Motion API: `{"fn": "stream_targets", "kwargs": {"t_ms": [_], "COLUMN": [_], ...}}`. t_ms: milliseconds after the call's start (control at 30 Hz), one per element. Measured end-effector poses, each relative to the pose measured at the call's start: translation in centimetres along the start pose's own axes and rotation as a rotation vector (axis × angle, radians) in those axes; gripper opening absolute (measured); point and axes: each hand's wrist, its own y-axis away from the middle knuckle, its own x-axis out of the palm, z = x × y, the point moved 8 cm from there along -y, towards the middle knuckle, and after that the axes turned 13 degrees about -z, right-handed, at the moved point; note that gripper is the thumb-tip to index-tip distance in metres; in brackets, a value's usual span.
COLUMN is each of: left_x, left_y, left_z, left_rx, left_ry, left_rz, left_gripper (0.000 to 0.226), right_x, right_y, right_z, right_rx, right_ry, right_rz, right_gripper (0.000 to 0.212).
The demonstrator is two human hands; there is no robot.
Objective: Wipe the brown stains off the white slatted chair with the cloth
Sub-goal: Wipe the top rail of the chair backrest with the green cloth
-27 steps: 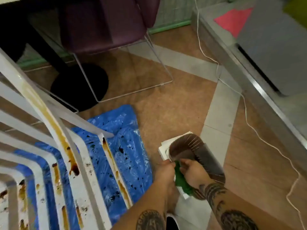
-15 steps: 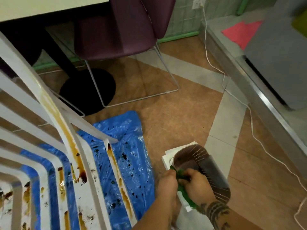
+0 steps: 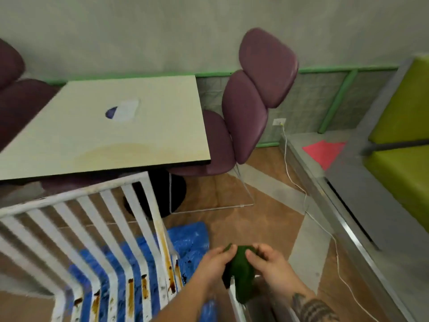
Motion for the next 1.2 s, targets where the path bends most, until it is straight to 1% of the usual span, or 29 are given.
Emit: {"fn": "stream_targets", "kwargs": {"t_ms": [67, 133, 200, 233, 367, 467, 500, 567, 667, 700, 800, 867, 933, 967, 1033, 1100, 1200], "left_x": [-2.7, -5.5, -8.1, -9.4, -13.9, -17.3, -17.8, -19.2, -22.9, -24.5, -29.5, -33.5, -36.9, -38.3, -40.6, -42.3, -42.8], "left_y": [3.2, 6.7, 10.2, 12.1, 19.6, 24.9, 26.0, 28.3, 32.1, 33.4, 36.1, 37.2, 37.0, 36.4, 34.6, 32.3, 29.8], "left_z": [-5.7, -11.3, -16.4, -18.7, -25.8, -29.5, -30.4, -32.2, -34.2, -34.7, -34.9, -33.8, -31.7, -30.2, -26.8, -23.3, -19.4], "left_rx": [0.158, 0.287, 0.405, 0.459, 0.675, 0.790, 0.815, 0.868, 0.929, 0.944, 0.953, 0.940, 0.903, 0.857, 0.728, 0.611, 0.499], "left_ry": [-0.048, -0.085, -0.101, -0.118, -0.224, -0.257, -0.269, -0.281, -0.220, -0.193, -0.106, -0.088, -0.054, -0.032, 0.028, 0.081, 0.059], "left_rz": [-0.061, -0.132, -0.199, -0.227, -0.305, -0.346, -0.343, -0.348, -0.364, -0.374, -0.400, -0.446, -0.472, -0.476, -0.456, -0.451, -0.507], "left_gripper": [0.023, 0.023, 0.022, 0.022, 0.014, 0.012, 0.012, 0.014, 0.010, 0.008, 0.011, 0.017, 0.023, 0.026, 0.032, 0.034, 0.038], "right_x": [1.7, 3.4, 5.0, 5.9, 9.8, 12.6, 13.3, 14.7, 17.7, 18.8, 21.4, 22.8, 24.5, 25.6, 27.7, 29.6, 31.1], "right_y": [1.8, 3.8, 5.7, 6.6, 10.7, 14.7, 15.5, 16.9, 19.9, 21.1, 23.8, 25.2, 26.4, 27.0, 27.9, 28.5, 28.6], "right_z": [6.6, 12.7, 17.6, 19.9, 27.2, 31.4, 32.2, 33.8, 35.2, 35.4, 35.4, 35.1, 34.2, 33.6, 31.9, 29.8, 26.7], "right_rx": [-0.087, -0.201, -0.268, -0.288, -0.415, -0.523, -0.529, -0.551, -0.560, -0.559, -0.547, -0.511, -0.415, -0.354, -0.266, -0.256, -0.306], "right_ry": [0.036, 0.070, 0.075, 0.068, 0.073, 0.094, 0.071, 0.049, 0.055, 0.061, 0.046, -0.063, -0.249, -0.328, -0.395, -0.294, -0.019], "right_rz": [0.077, 0.115, 0.145, 0.161, 0.234, 0.265, 0.287, 0.346, 0.429, 0.459, 0.475, 0.444, 0.436, 0.441, 0.389, 0.239, 0.013], "right_gripper": [0.015, 0.011, 0.006, 0.008, 0.015, 0.021, 0.023, 0.031, 0.060, 0.065, 0.071, 0.071, 0.055, 0.047, 0.034, 0.027, 0.027]}}
